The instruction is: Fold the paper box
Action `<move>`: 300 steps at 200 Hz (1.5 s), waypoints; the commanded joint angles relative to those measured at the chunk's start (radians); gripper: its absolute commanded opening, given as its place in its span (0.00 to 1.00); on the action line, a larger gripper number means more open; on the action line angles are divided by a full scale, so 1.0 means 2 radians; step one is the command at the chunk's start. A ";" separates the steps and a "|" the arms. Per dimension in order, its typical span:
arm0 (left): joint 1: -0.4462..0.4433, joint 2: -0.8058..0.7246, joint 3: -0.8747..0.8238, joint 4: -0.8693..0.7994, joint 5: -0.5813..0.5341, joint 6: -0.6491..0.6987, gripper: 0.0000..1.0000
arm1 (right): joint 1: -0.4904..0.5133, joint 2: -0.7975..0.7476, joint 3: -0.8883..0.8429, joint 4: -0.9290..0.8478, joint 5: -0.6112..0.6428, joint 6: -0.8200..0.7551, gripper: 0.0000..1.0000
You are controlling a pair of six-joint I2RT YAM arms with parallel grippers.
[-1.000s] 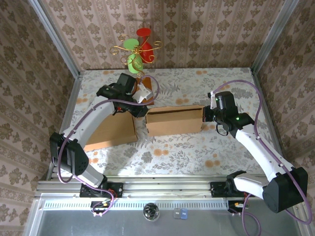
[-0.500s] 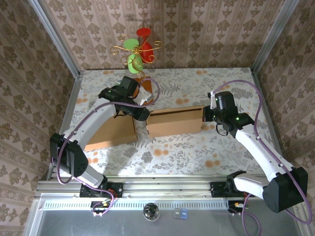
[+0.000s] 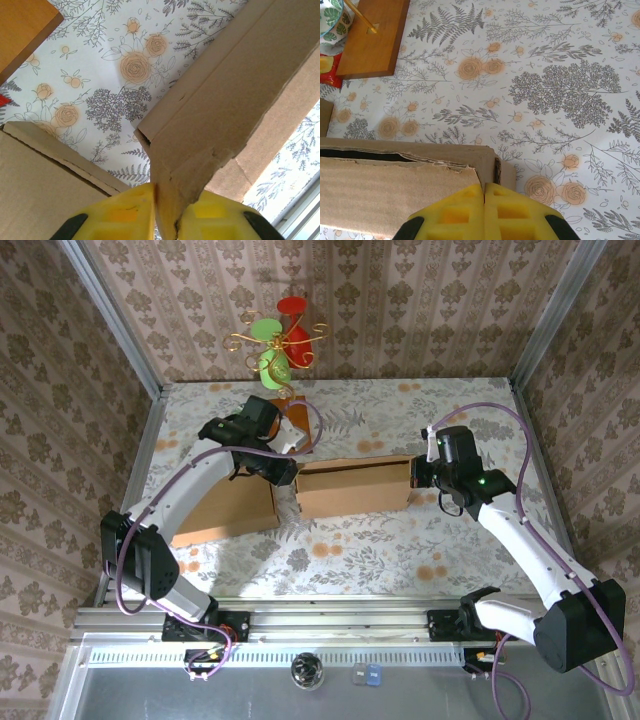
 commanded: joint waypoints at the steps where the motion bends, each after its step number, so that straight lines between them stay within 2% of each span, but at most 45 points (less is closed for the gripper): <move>1: 0.000 -0.009 0.002 -0.022 0.002 -0.015 0.10 | 0.004 0.007 0.005 -0.008 0.002 0.012 0.00; 38: -0.015 -0.005 0.005 -0.026 -0.004 -0.071 0.06 | 0.008 0.008 0.006 -0.006 0.004 0.021 0.00; 85: -0.017 0.002 0.028 -0.054 -0.015 -0.189 0.05 | 0.020 0.009 0.006 -0.002 0.014 0.033 0.00; 107: -0.017 -0.001 0.028 -0.053 -0.013 -0.229 0.00 | 0.024 0.009 0.005 -0.002 0.020 0.037 0.00; 195: -0.022 -0.015 0.007 -0.031 -0.044 -0.385 0.00 | 0.037 0.010 0.003 0.004 0.033 0.046 0.00; 221: -0.026 -0.025 -0.014 -0.009 -0.047 -0.403 0.00 | 0.041 0.011 0.004 0.005 0.039 0.048 0.00; 300: -0.039 -0.065 -0.100 0.068 -0.090 -0.385 0.00 | 0.050 0.004 -0.013 0.028 0.055 0.049 0.00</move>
